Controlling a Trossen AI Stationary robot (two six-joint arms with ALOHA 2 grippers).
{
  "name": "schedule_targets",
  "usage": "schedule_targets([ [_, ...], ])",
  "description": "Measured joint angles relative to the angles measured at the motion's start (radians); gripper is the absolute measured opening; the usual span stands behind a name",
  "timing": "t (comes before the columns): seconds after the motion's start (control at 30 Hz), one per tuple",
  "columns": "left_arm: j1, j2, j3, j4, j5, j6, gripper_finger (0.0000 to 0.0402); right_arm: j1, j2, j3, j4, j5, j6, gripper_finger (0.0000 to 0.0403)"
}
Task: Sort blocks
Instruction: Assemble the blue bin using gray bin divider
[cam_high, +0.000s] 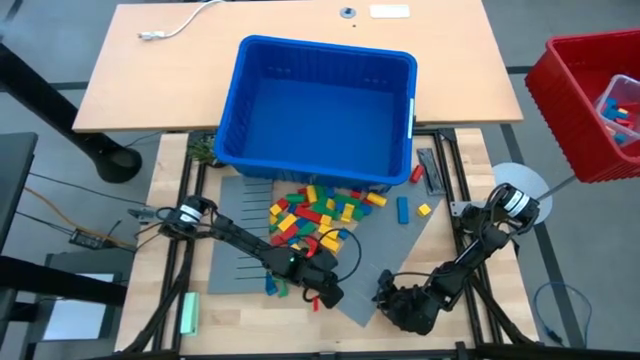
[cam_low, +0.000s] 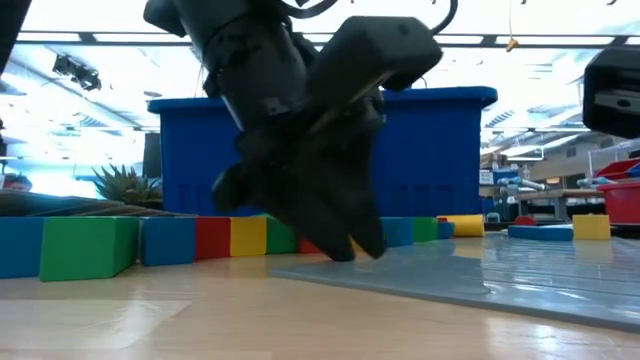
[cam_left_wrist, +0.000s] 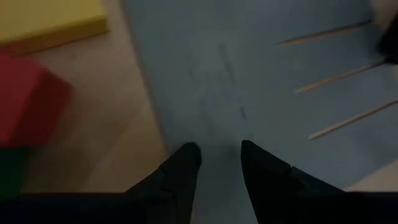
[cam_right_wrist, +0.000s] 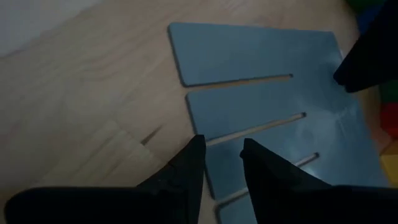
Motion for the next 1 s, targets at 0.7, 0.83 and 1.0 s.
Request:
schedule_targets([
  [0.7, -0.095, 0.030, 0.253, 0.068, 0.016, 0.302, 0.0124, -0.023, -0.113, 0.015, 0.146, 0.003, 0.346, 0.0107],
  [0.83, -0.140, 0.032, 0.347, -0.111, -0.064, 0.382, 0.0112, -0.023, -0.217, 0.024, 0.083, 0.004, 0.473, 0.0107],
  [1.0, -0.191, 0.033, 0.373, -0.156, -0.119, 0.418, 0.0104, -0.050, -0.255, 0.024, -0.102, 0.010, 0.713, 0.0107],
])
